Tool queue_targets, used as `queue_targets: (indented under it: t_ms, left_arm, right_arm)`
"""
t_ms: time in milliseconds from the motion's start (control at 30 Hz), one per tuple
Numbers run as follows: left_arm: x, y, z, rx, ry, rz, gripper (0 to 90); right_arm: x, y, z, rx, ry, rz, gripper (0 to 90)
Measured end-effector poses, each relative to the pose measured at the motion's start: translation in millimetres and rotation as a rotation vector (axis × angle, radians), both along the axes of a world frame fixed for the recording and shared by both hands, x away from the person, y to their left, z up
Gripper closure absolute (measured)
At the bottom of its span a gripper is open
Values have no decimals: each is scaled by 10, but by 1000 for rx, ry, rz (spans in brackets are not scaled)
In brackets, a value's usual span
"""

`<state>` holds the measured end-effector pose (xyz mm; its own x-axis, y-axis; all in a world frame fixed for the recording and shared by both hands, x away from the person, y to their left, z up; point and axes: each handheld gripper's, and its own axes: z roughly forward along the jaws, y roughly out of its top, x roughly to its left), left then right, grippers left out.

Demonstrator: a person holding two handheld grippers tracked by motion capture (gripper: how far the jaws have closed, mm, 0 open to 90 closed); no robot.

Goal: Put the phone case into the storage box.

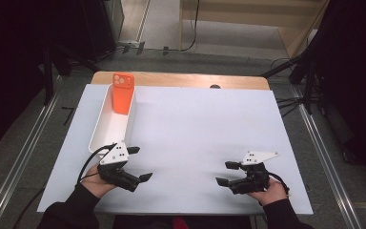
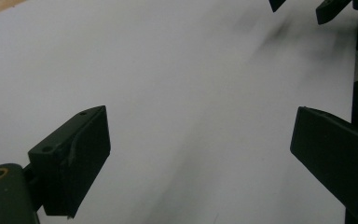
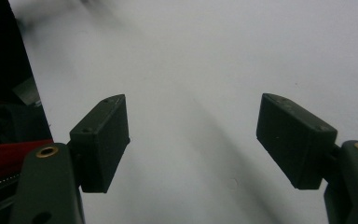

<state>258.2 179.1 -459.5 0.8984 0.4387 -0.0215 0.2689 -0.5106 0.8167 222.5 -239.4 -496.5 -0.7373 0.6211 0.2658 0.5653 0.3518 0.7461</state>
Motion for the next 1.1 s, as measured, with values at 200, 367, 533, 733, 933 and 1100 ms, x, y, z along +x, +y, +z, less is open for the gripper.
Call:
queue_targets:
  t_ms: [200,367,533,733,933,1100]
  left_arm:
    - [-30,8,-28,15,11,-13,51]
    - [-47,5,-39,24,14,-26,51]
    - [-53,5,-68,35,31,-36,51]
    - [-51,4,-78,38,30,-38,51]
    - [-51,3,-80,42,33,-40,51]
    - [-51,4,-80,42,32,-42,51]
  right_arm:
    - [0,0,0,0,0,0,241]
    - [2,2,-3,-1,-2,2,242]
    - [1,2,-3,-2,-1,2,241]
    - [0,2,-4,-2,-1,3,241]
    - [1,1,-5,-3,-1,4,242]
    - [0,0,-6,-4,-2,4,242]
